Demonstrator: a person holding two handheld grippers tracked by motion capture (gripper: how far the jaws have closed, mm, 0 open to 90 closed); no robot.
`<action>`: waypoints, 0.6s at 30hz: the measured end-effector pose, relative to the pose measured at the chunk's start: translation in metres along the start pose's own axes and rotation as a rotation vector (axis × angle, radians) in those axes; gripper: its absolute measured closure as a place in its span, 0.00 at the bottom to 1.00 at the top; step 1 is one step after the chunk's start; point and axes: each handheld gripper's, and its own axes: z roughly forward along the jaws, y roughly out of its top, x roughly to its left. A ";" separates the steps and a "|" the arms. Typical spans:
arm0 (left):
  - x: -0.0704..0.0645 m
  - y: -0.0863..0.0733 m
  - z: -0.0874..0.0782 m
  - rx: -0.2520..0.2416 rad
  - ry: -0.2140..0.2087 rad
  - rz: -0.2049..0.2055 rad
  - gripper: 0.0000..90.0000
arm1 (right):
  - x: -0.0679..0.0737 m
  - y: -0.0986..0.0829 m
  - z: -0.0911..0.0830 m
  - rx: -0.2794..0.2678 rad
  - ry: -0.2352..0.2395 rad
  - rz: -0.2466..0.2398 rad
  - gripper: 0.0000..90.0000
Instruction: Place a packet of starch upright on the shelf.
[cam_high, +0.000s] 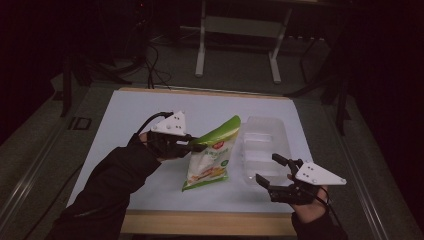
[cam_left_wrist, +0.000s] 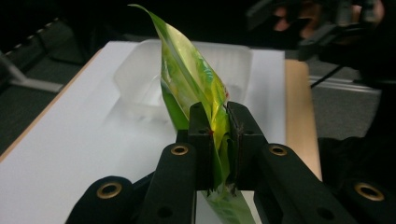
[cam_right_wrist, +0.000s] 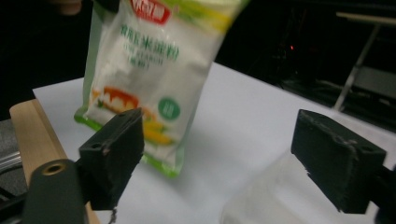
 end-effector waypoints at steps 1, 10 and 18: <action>-0.002 0.002 0.000 -0.005 -0.001 0.008 0.91 | 0.000 0.004 0.001 -0.004 0.011 -0.006 0.21; -0.013 0.016 -0.003 -0.040 -0.048 0.061 0.91 | -0.010 0.040 0.039 0.062 0.168 -0.007 0.22; -0.015 0.021 -0.004 -0.068 -0.064 0.068 0.91 | -0.016 0.048 0.068 0.112 0.271 -0.007 0.18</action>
